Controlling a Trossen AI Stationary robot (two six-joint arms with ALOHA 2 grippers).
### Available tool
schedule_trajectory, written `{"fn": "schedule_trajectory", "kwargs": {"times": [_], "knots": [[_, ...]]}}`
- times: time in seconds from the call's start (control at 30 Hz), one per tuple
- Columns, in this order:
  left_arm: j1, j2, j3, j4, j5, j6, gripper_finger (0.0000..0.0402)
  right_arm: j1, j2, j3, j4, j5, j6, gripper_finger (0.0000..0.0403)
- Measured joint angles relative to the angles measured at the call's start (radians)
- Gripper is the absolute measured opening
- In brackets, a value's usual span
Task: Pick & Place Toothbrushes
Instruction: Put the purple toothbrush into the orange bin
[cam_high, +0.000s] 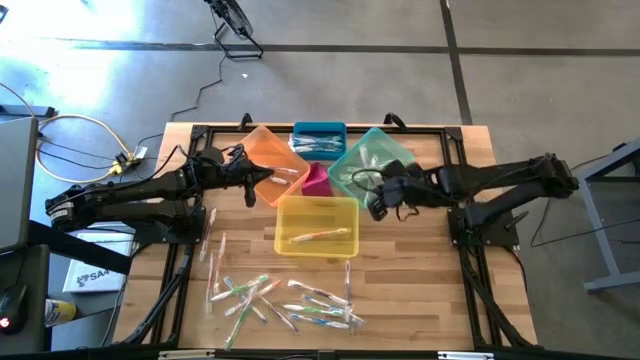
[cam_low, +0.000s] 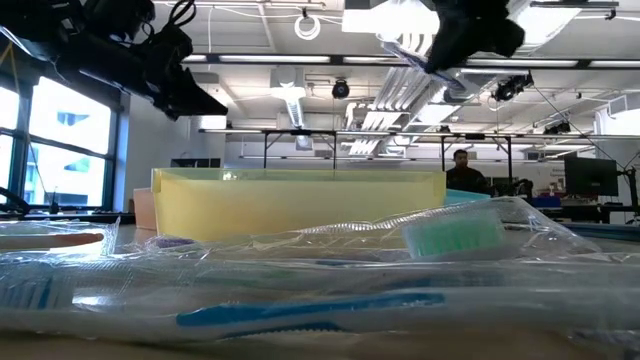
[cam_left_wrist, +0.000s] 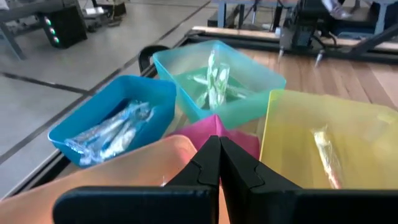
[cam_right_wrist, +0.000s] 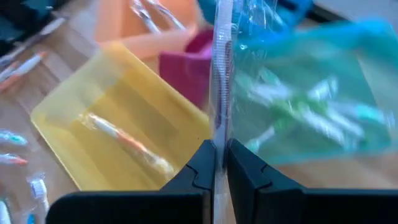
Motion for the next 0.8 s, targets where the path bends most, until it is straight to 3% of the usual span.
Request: {"fn": "schedule_trajectory", "kwargs": {"times": [0.2,0.43,0.6,0.8], "knots": [[0.0,0.0,0.0,0.04,0.0,-0.027,0.0,-0.123,-0.005,0.0,0.164,-0.134,-0.294,0.0013],[0.0,0.0,0.0,0.196,0.027,-0.128,0.0,-0.22,-0.004,0.0,0.309,-0.254,-0.509,0.0013],[0.0,0.0,0.0,0.283,0.118,-0.138,0.0,-0.24,0.0,0.0,0.392,-0.282,-0.606,0.0013],[0.0,0.001,0.0,0.335,0.125,-0.121,0.0031,-0.24,0.024,0.0,0.475,-0.286,-0.686,0.0013]]}}
